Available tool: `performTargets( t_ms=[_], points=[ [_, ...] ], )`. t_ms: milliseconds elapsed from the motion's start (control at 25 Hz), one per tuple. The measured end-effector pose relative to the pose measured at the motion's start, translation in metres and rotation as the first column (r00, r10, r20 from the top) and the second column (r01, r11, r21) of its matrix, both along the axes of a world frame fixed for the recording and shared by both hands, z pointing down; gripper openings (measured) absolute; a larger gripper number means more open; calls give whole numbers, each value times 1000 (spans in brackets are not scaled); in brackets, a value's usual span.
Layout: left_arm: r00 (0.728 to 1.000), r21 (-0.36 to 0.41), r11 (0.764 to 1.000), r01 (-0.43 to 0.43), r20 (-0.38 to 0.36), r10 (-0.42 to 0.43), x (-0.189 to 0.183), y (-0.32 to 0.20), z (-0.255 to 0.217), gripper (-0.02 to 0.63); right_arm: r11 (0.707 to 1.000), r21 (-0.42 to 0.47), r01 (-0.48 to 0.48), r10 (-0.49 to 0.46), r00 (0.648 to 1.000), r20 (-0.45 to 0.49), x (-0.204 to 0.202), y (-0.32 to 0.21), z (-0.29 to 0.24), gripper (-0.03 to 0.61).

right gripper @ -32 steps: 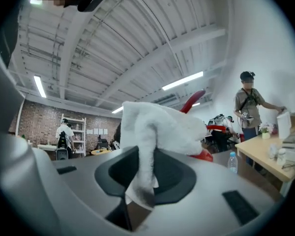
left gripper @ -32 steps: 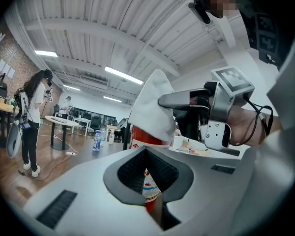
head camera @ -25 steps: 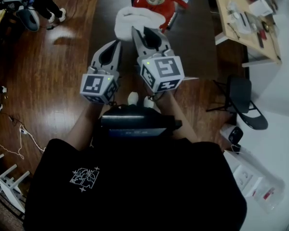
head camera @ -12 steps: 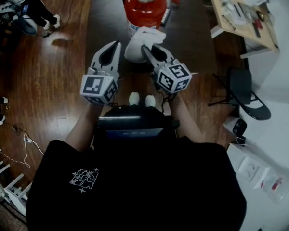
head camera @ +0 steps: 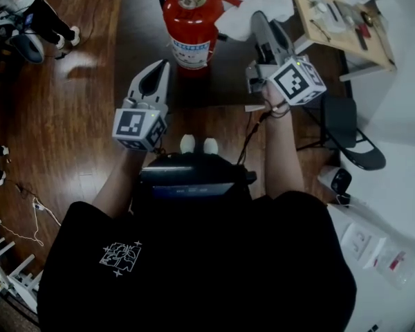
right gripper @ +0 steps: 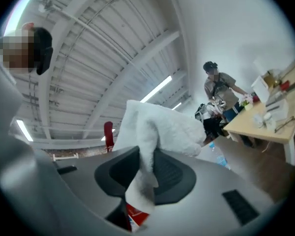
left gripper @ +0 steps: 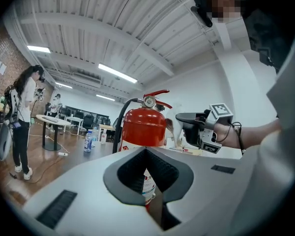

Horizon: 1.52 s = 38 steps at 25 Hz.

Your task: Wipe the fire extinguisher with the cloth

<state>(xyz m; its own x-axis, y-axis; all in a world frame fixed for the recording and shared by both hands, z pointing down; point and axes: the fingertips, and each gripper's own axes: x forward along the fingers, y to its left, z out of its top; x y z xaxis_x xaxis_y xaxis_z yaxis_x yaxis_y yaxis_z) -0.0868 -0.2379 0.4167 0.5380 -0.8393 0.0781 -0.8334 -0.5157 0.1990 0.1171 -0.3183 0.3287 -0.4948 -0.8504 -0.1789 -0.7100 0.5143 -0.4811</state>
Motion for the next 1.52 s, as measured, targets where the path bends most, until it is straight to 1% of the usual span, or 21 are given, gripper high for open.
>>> performTargets(
  t_ms=[120,200,280,400,480,560,600,680,760,800,840,920,1080,1120,1200,1240,1320,1360,1440,1480,1520],
  points=[
    [1000,3,1000,1,4,-1,6,-2,-1,0,998,-43,54,-49,994,96,-9,-16,10,100],
    [1000,4,1000,8,5,-8,8,-4,0,0,995,-70,76,-67,990,123,-19,-22,21,98],
    [1000,6,1000,14,8,-14,9,-6,-2,0,992,-98,82,-75,994,80,-32,-26,37,98],
    [1000,15,1000,19,11,-19,11,-8,-2,0,989,-135,59,-67,996,-56,-43,-29,70,94],
    [1000,8,1000,25,-4,-25,13,-8,-4,0,981,-189,47,-75,987,-143,-43,-29,105,92],
    [1000,9,1000,29,-10,-29,14,-9,-4,0,961,-272,42,-102,972,-211,-44,-28,150,92],
    [999,11,999,31,-11,-31,14,-10,-4,0,947,-318,42,-121,965,-232,-45,-26,174,92],
    [999,9,999,38,-11,-38,13,-11,-4,0,913,-404,56,-163,958,-235,-49,-20,212,92],
    [999,8,999,45,-15,-45,12,-12,-4,0,889,-452,73,-191,956,-221,-53,-13,233,92],
    [999,8,999,47,-17,-47,12,-13,-4,0,885,-459,79,-199,955,-220,-54,-10,237,92],
    [999,8,999,48,-18,-48,13,-14,-3,0,887,-455,84,-202,955,-219,-53,-10,237,92],
    [999,7,999,47,-18,-47,16,-15,-3,0,908,-410,84,-191,955,-228,-46,-13,223,92],
    [999,4,999,41,-16,-41,20,-13,-5,0,975,-214,65,-127,949,-288,-23,-35,147,92],
    [999,5,999,41,-15,-41,20,-13,-5,0,985,-161,64,-112,946,-305,-18,-43,125,92],
    [999,5,999,41,-12,-41,21,-12,-6,0,995,-61,78,-93,944,-317,-11,-58,81,94],
    [999,3,999,44,-8,-44,21,-11,-7,0,995,-17,98,-98,946,-309,-10,-65,61,94],
    [999,-2,999,52,3,-52,19,-9,-6,0,984,37,174,-156,943,-293,-12,-75,33,94],
    [998,-4,998,55,7,-55,18,-8,-6,0,973,43,226,-203,930,-306,-17,-79,27,94],
    [998,-8,998,62,8,-62,16,-7,-6,0,945,32,326,-293,886,-358,-33,-82,25,94],
    [998,-10,998,67,7,-67,15,-6,-6,0,931,25,363,-328,867,-374,-42,-82,24,94],
    [998,-11,997,70,6,-70,14,-5,-7,0,922,19,387,-352,855,-380,-49,-81,24,94]
  ],
)
